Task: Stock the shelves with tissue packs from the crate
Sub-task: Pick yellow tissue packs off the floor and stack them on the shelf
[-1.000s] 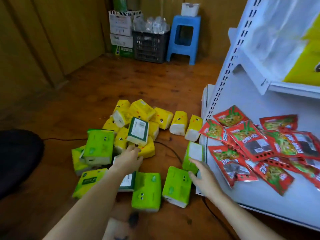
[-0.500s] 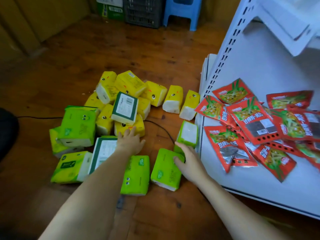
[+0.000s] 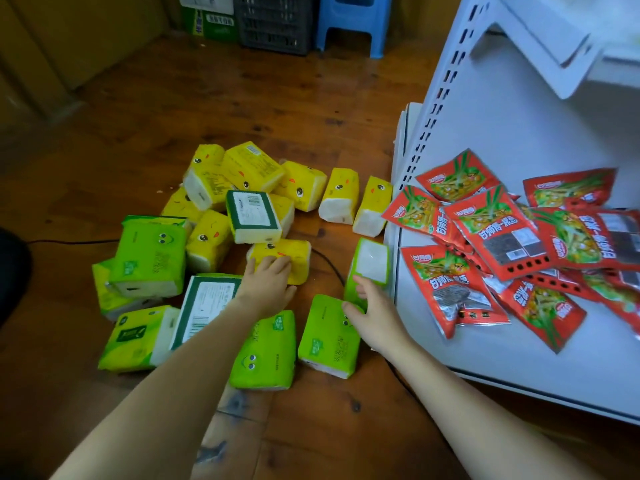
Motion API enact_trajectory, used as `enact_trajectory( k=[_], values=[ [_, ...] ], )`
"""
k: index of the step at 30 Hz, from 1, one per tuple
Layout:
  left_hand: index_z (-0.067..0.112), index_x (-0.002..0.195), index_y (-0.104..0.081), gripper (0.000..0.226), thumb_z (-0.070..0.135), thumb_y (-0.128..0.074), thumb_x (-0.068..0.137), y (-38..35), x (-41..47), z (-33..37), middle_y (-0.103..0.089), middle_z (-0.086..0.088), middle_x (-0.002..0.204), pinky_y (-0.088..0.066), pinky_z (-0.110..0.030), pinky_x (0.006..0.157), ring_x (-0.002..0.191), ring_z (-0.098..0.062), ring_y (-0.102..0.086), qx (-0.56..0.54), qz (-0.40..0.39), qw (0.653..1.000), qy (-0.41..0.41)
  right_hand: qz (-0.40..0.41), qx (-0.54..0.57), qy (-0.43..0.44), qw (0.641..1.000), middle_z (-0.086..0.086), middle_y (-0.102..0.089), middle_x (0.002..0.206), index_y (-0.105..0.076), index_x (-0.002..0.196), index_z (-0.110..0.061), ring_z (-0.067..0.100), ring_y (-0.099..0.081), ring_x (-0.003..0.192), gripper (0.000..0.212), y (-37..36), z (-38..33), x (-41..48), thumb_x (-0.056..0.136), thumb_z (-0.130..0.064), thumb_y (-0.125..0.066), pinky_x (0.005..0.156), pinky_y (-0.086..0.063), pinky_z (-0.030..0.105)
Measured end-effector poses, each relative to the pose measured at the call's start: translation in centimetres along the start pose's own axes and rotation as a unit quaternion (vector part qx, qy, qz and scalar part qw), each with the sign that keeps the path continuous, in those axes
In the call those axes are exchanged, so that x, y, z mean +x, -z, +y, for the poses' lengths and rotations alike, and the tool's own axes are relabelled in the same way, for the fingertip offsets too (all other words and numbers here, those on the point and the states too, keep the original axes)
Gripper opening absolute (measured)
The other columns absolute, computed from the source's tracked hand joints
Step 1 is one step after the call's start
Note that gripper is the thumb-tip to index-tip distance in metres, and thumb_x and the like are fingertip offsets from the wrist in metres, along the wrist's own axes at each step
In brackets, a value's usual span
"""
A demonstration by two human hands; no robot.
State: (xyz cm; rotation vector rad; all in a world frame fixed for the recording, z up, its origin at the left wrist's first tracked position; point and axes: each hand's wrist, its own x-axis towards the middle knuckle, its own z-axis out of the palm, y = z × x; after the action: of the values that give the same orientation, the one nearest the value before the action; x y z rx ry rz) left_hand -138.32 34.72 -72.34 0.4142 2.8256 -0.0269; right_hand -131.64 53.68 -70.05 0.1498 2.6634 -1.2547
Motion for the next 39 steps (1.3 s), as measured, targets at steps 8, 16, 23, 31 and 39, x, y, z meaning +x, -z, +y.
enact_trajectory(
  k=[8,16,23,31,39],
  values=[
    [0.016,0.148,-0.022,0.057,0.040,-0.035,0.098,3.0,-1.3,2.1,-0.014,0.009,0.156,-0.012,-0.043,0.115,0.140,-0.017,-0.020,-0.002,0.063,0.994,-0.088,0.022,0.146,-0.032,0.988,0.011,-0.042,0.140,-0.035,0.141,-0.022,0.021,-0.043,0.127,0.052,0.8,-2.2,0.1,0.093,-0.021,-0.055,0.099,-0.036,0.030],
    [0.010,0.119,-0.063,0.050,0.037,-0.042,0.082,4.7,-5.2,4.1,-0.060,0.000,0.125,-0.049,-0.046,0.092,0.106,-0.025,-0.059,0.076,0.167,0.950,-0.252,-0.018,0.361,-0.196,0.912,-0.007,-0.028,0.150,-0.026,0.145,-0.037,0.020,-0.034,0.132,0.054,3.7,-4.5,-1.3,0.094,-0.045,-0.045,0.096,-0.043,0.046],
    [0.012,0.111,-0.068,0.051,0.035,-0.039,0.075,6.4,-8.2,4.3,-0.064,0.003,0.119,-0.053,-0.041,0.086,0.102,-0.018,-0.045,0.103,0.237,0.913,-0.317,0.002,0.389,-0.198,0.900,0.004,-0.055,0.129,-0.049,0.132,-0.023,0.023,-0.056,0.100,0.039,3.9,-6.2,-2.5,0.094,-0.027,-0.051,0.075,-0.043,0.032],
    [0.018,0.110,-0.062,0.038,0.043,-0.048,0.085,12.2,-11.8,3.3,-0.054,-0.003,0.119,-0.038,-0.030,0.093,0.109,-0.010,-0.045,-0.241,0.379,0.877,-0.170,0.056,0.343,-0.036,0.937,0.004,-0.047,0.138,-0.051,0.133,-0.018,0.013,-0.045,0.116,0.038,6.9,-11.3,-3.7,0.095,-0.014,-0.048,0.090,-0.034,0.024],
    [0.033,0.132,-0.046,0.039,0.045,-0.045,0.095,23.2,-15.0,2.0,-0.057,0.007,0.126,-0.036,-0.038,0.101,0.116,-0.017,-0.053,-0.690,0.189,0.697,0.050,0.034,0.329,0.143,0.933,-0.002,-0.041,0.143,-0.045,0.137,-0.022,0.011,-0.036,0.132,0.039,12.2,-22.0,-6.4,0.099,-0.019,-0.042,0.093,-0.032,0.020]
  ],
)
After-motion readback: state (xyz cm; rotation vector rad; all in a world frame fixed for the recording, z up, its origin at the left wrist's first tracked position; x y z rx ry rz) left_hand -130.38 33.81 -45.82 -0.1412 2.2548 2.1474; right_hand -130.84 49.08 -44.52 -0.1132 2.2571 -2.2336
